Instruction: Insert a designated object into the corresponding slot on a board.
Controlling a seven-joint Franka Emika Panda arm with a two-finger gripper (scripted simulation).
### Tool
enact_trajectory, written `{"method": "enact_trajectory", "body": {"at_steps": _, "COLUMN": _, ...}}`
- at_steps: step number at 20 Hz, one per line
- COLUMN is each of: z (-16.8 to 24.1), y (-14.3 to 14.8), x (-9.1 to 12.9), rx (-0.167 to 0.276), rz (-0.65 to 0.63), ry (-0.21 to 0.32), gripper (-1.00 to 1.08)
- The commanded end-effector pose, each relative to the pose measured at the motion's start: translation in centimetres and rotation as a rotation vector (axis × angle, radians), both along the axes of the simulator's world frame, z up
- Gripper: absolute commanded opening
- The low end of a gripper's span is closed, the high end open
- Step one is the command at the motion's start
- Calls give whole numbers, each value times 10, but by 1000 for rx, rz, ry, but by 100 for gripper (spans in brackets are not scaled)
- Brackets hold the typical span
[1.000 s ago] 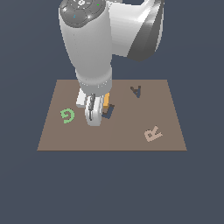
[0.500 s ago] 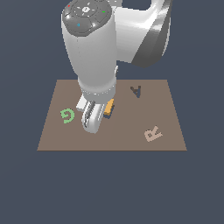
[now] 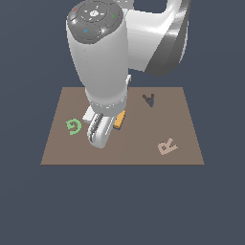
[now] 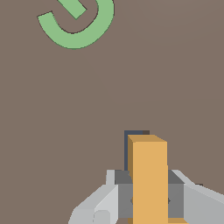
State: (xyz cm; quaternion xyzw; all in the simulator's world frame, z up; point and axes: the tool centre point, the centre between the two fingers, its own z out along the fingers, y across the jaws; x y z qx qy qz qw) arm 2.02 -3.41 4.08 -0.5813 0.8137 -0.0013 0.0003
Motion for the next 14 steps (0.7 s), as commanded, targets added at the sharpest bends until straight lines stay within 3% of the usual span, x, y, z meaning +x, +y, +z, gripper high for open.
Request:
{"method": "enact_trajectory", "body": {"at_steps": 1, "z": 0, "y": 0, "x": 0, "rx": 0, "rz": 0, "ry": 0, "gripper": -100}}
{"method": "enact_trajectory", "body": {"at_steps": 9, "z": -10, "y": 0, "x": 0, "rx": 1, "rz": 0, "ry": 2, "gripper": -100}}
{"method": "enact_trajectory", "body": {"at_steps": 10, "z": -10, "y": 0, "x": 0, "rx": 1, "rz": 0, "ry": 2, "gripper": 100}}
{"method": "enact_trajectory", "body": {"at_steps": 14, "z": -10, "y": 0, "x": 0, "rx": 1, "rz": 0, "ry": 2, "gripper": 100}}
